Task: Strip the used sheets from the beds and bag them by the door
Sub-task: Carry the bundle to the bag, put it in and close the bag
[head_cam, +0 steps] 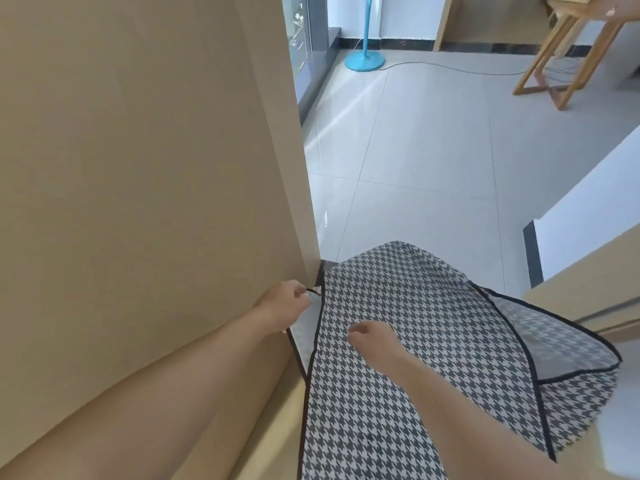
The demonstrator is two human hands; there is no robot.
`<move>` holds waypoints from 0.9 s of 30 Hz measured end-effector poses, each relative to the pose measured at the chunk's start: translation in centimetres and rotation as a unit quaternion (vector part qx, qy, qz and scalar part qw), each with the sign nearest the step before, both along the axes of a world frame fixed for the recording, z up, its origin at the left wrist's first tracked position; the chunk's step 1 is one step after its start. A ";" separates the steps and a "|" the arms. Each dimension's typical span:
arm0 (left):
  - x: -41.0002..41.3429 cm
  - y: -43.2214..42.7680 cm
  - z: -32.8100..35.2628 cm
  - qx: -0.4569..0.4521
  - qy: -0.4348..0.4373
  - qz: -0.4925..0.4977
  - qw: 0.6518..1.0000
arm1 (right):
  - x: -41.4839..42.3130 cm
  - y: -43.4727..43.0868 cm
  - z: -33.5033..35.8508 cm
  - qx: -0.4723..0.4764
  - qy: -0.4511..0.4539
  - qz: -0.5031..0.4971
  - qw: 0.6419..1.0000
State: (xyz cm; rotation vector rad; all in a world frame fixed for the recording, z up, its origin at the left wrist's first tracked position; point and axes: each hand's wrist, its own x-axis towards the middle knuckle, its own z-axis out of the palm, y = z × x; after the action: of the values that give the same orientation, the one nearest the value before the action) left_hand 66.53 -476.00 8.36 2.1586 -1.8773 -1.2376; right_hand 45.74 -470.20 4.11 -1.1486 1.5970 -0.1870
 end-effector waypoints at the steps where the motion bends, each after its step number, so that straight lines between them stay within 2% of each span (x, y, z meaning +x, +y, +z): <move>1: -0.4 -1.2 -1.0 0.008 -0.005 0.002 1.000 | 0.4 -0.7 -1.1 0.002 -0.003 -0.012 1.000; 6: -2.1 -6.8 -6.5 0.054 -0.056 -0.002 0.997 | 1.6 -4.5 -5.7 0.012 -0.011 -0.053 0.998; 12: -4.0 -12.9 -13.6 0.104 -0.086 -0.015 0.991 | 3.8 -7.6 -9.6 0.065 -0.110 -0.034 0.991; 15: -4.0 -14.9 -16.3 0.139 -0.097 -0.016 0.985 | 4.9 -8.5 -11.1 0.078 -0.134 -0.066 0.986; 17: -4.1 -16.1 -17.4 0.135 -0.090 -0.037 0.986 | 5.4 -9.0 -12.0 0.078 -0.138 -0.081 0.984; 19: -4.7 -17.2 -17.8 0.131 -0.040 -0.033 0.990 | 6.0 -9.4 -12.7 0.084 -0.137 -0.096 0.982; 21: -6.1 -18.3 -17.1 0.141 0.011 -0.048 0.989 | 6.4 -9.6 -12.7 0.088 -0.135 -0.141 0.977; 25: -9.9 -20.6 -14.7 0.133 0.020 -0.151 0.979 | 5.5 -11.2 -11.8 0.074 -0.119 -0.269 0.953; 27: -11.7 -21.1 -13.6 0.120 0.027 -0.183 0.975 | 3.9 -12.0 -11.3 0.037 -0.075 -0.351 0.933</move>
State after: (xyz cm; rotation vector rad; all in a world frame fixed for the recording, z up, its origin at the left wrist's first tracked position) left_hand 54.79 -497.08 -5.26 1.9053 -2.2818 -1.6464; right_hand 49.62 -482.23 -7.23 -0.4474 1.7997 -0.6566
